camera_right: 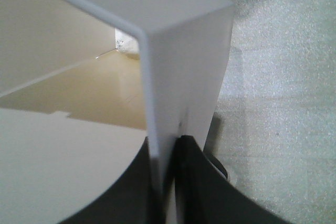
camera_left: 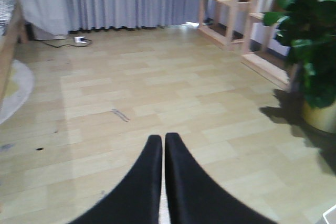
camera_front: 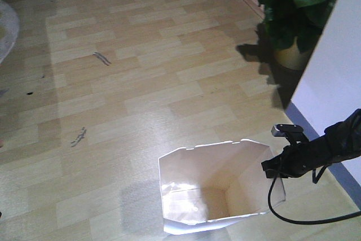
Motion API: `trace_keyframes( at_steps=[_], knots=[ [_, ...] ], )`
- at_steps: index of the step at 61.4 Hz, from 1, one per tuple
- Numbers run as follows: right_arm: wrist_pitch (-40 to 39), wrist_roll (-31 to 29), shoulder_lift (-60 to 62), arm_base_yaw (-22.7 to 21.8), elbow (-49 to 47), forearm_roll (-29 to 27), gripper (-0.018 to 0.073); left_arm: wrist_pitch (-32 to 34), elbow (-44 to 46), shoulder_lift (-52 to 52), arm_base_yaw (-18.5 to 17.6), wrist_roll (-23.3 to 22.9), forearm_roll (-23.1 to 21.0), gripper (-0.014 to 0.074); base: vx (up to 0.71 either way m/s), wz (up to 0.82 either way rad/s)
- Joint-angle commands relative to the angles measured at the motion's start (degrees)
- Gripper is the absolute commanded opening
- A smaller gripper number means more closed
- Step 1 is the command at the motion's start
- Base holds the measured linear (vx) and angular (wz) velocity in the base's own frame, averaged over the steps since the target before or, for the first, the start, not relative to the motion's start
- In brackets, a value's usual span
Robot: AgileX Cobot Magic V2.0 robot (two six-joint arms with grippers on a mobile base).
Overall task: Move trash bin to bedside with robot
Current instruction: 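Hold the bin rim with the right gripper while the base turns toward the bed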
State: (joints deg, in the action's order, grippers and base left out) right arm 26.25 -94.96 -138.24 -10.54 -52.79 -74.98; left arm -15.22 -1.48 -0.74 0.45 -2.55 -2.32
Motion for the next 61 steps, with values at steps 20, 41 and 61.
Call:
trace_keyframes(
  at_steps=[20,41,61],
  knots=[
    [11.1,0.16,4.32,-0.26,-0.53,-2.03,-0.0006,3.84,-1.07,-0.8,0.01,-0.32,-0.25,-0.0006,0.19,0.43],
    [11.1,0.16,4.32,-0.26,-0.53,-2.03,-0.0006,3.84,-1.07,-0.8,0.01,-0.32,-0.25,-0.0006,0.2,0.39],
    [11.1,0.16,4.32,-0.26,-0.53,-2.03,-0.0006,3.84,-1.07,-0.8,0.01,-0.32,-0.25,-0.0006,0.21,0.17]
  ],
)
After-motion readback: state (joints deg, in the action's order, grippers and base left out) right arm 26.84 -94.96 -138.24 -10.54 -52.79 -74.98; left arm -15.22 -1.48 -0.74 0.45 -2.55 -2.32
